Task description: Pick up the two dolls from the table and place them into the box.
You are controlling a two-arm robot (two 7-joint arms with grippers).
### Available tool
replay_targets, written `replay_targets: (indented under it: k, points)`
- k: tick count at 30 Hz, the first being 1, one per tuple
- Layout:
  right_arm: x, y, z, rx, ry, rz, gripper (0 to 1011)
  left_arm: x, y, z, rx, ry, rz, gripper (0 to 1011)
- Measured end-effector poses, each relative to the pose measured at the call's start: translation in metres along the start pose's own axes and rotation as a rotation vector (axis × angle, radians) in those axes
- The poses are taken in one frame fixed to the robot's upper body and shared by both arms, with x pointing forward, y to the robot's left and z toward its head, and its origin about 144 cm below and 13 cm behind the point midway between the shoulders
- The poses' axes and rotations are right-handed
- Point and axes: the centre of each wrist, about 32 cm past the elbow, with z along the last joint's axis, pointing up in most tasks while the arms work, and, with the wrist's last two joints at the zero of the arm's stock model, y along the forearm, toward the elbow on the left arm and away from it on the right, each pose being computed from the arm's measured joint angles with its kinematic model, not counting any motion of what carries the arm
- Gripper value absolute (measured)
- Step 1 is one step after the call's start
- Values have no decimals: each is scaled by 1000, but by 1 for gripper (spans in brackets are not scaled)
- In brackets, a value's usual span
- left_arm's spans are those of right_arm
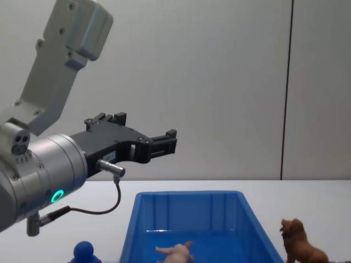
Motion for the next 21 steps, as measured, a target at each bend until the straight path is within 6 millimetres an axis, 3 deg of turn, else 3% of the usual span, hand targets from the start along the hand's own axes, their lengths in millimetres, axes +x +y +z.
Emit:
replay_targets:
  k: [21]
  points:
    - [1, 0, 17, 177, -75, 20, 275, 0, 0, 0, 0, 0, 0, 1001]
